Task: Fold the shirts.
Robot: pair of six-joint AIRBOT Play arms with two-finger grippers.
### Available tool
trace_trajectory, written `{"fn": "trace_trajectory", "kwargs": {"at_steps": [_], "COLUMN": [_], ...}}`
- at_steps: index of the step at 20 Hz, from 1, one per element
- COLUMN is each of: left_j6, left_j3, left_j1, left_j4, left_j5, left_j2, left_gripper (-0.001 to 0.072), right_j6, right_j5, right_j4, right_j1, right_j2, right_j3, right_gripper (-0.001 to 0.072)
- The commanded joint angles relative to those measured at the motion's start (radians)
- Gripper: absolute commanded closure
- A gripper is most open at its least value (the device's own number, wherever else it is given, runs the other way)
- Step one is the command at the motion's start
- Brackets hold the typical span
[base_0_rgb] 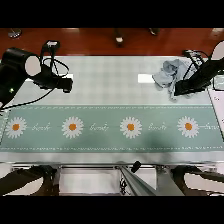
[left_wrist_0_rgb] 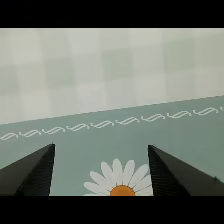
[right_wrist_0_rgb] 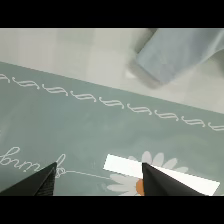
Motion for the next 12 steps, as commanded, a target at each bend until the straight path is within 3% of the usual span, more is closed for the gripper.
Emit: {"fn": "trace_trajectory", "kwargs": {"at_steps": [1, 5, 7, 10, 12], "left_j6": [0.000, 0.003, 0.057, 0.079, 0.079], "left_j3": [0.001, 0.001, 0.001, 0.001, 0.001], "left_j1": [0.000, 0.002, 0.008, 0.027, 0.039], "left_j4": [0.000, 0.001, 0.003, 0.004, 0.004], "left_j5": [0.075, 0.126, 0.214, 0.284, 0.282], "left_j2": [-0.006, -0.023, -0.036, -0.039, -0.040], "left_gripper": [-0.0013, -0.0013, -0.0013, -0.0013, -0.0013], "right_j6": [0.000, 0.000, 0.006, 0.255, 0.290], "right_j5": [-0.061, -0.189, -0.317, -0.528, -0.603], "right_j4": [0.017, 0.065, 0.005, -0.253, -0.221], "right_j1": [0.001, 0.000, 0.000, -0.042, -0.134], "right_j2": [0.000, 0.000, 0.000, -0.003, -0.033], "right_j3": [0.001, 0.001, 0.005, 0.046, 0.106], "right_gripper": [0.0102, 0.0103, 0.0125, 0.0115, 0.0111]}}
